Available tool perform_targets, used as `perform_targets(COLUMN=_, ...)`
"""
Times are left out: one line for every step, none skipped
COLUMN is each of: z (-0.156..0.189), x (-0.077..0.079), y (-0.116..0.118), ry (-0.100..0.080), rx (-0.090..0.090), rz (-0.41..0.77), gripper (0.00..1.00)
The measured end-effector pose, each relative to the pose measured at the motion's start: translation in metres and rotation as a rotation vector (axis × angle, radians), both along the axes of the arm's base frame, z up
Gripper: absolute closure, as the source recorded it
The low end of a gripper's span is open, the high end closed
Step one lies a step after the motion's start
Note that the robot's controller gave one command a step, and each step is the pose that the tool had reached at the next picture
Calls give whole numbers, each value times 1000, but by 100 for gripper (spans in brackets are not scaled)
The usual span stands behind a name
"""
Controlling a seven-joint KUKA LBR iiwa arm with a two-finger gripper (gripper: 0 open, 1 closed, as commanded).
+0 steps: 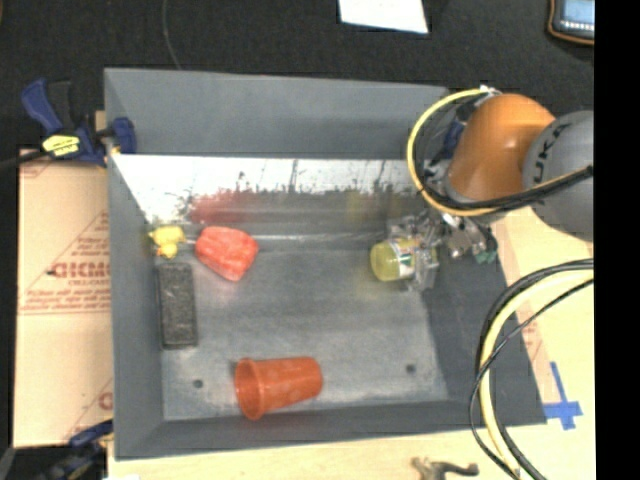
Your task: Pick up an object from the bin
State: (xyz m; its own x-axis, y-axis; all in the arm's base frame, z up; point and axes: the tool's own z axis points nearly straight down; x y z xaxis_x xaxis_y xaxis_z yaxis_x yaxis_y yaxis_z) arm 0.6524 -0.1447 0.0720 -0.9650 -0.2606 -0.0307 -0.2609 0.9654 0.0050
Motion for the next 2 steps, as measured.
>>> perform_targets(z=25, x=-2, y=0, ry=6, rx=2, rz=0, gripper=100)
perform_targets(z=64, x=-1, y=0, ry=4, rx=1, rz=0, gripper=100)
